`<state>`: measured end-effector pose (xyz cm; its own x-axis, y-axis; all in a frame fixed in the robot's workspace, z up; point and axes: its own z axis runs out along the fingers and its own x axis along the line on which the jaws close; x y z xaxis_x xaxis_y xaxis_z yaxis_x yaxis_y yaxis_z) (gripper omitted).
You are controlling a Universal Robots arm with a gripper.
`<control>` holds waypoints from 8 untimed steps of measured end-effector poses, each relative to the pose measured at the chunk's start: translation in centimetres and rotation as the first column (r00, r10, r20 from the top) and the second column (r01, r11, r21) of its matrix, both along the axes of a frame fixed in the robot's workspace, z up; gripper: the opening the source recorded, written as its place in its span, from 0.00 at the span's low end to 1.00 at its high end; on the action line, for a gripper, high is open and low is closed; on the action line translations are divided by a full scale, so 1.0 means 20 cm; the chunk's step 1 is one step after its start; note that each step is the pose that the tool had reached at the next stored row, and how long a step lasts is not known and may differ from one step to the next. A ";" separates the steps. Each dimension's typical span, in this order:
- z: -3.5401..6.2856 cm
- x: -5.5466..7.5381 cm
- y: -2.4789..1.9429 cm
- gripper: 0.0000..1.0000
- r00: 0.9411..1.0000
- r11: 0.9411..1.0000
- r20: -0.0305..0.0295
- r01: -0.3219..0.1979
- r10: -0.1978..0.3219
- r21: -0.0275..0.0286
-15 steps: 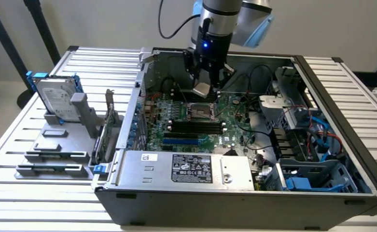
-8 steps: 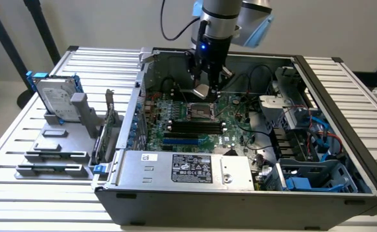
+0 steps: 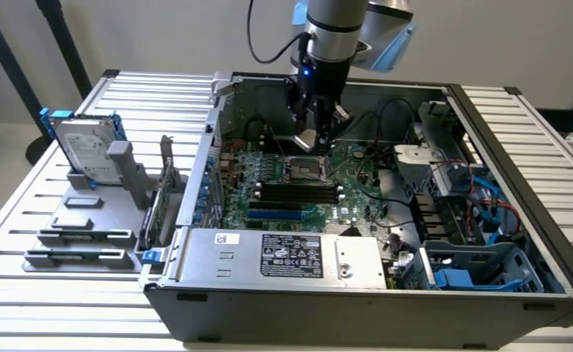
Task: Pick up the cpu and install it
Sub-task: 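Place the cpu into insertion slot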
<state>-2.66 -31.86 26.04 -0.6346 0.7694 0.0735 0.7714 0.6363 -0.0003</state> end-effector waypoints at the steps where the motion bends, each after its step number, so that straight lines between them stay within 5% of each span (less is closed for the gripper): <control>1: -0.001 0.00 0.000 0.55 1.000 1.000 0.000 0.014 -0.014 0.000; 8: -0.004 0.00 -0.017 0.55 0.997 0.997 -0.003 0.072 -0.072 0.000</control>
<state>-2.67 -32.21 25.96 -0.5776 0.8128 0.0752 0.8150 0.5794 -0.0022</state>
